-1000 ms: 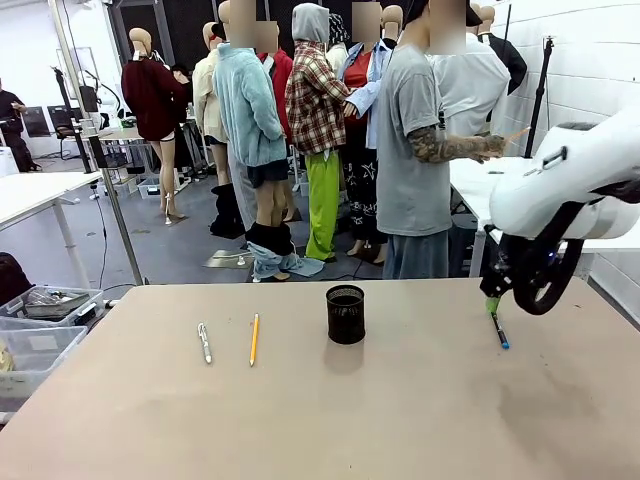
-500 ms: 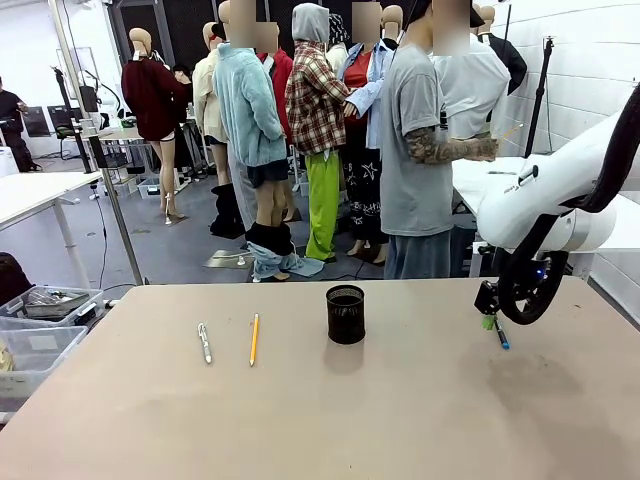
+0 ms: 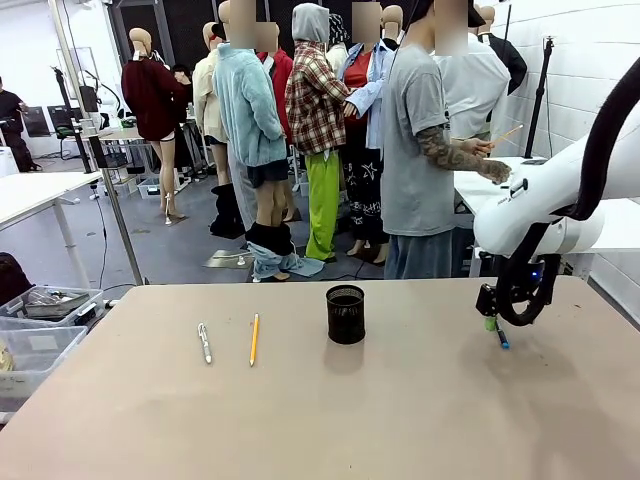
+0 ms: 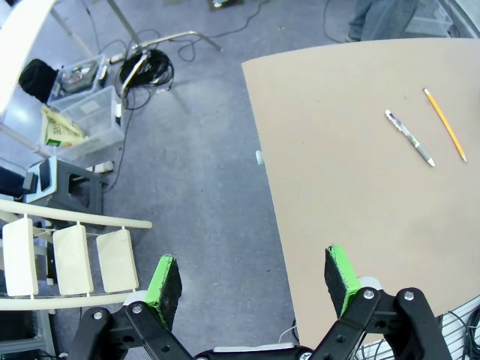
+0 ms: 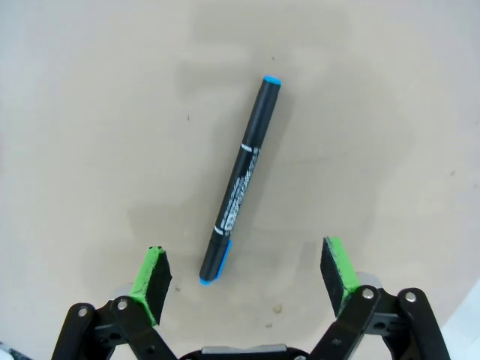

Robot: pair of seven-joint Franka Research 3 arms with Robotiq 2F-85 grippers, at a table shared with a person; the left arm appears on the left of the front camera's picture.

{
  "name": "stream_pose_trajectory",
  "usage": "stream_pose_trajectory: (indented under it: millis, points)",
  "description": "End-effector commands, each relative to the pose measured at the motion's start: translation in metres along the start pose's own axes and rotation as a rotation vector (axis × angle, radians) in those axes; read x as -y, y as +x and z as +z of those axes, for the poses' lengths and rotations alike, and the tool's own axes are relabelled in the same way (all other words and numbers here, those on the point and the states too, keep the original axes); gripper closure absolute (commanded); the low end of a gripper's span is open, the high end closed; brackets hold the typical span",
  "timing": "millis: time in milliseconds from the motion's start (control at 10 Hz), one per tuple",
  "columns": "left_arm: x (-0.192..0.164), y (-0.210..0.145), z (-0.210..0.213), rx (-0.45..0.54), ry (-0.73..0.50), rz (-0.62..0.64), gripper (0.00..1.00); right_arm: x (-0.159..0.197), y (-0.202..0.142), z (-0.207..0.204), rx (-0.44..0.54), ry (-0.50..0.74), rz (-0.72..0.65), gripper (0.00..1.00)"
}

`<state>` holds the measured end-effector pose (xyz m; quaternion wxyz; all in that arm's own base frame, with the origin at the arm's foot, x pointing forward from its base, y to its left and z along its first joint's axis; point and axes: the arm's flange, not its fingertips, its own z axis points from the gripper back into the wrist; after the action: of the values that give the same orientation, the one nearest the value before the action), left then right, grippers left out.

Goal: Place the pens into the pen holder.
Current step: Pick up a writing instrument from the table and place it into the Pen holder.

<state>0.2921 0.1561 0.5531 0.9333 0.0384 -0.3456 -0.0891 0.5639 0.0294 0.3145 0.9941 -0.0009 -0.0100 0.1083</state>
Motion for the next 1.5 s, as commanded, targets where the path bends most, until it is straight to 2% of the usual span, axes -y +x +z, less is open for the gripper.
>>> stream_pose_trajectory:
  millis: [0, 100, 200, 400, 700, 1200, 1400]
  points:
    - [-0.001, 0.002, -0.001, 0.012, 0.003, 0.015, 0.00, -0.005, 0.017, -0.002, -0.037, -0.035, -0.010, 0.00]
    - [-0.001, 0.002, -0.001, 0.012, 0.003, 0.015, 0.00, -0.006, 0.020, -0.004, -0.041, -0.049, -0.024, 0.00]
    - [-0.001, 0.002, -0.001, 0.012, 0.003, 0.015, 0.00, -0.009, 0.022, -0.010, -0.056, -0.066, -0.027, 0.11]
    - [-0.001, 0.002, -0.001, 0.012, 0.003, 0.015, 0.00, -0.010, 0.023, -0.019, -0.066, -0.035, -0.021, 0.42]
    - [-0.001, 0.002, -0.001, 0.012, 0.003, 0.015, 0.00, -0.009, 0.023, -0.019, -0.078, -0.035, -0.013, 1.00]
    - [-0.001, 0.002, -0.001, 0.012, 0.003, 0.015, 0.00, -0.016, 0.011, 0.013, -0.094, -0.084, 0.051, 1.00]
    - [-0.001, 0.002, -0.001, 0.012, 0.003, 0.015, 0.00, -0.018, 0.001, 0.043, -0.028, -0.108, 0.172, 1.00]
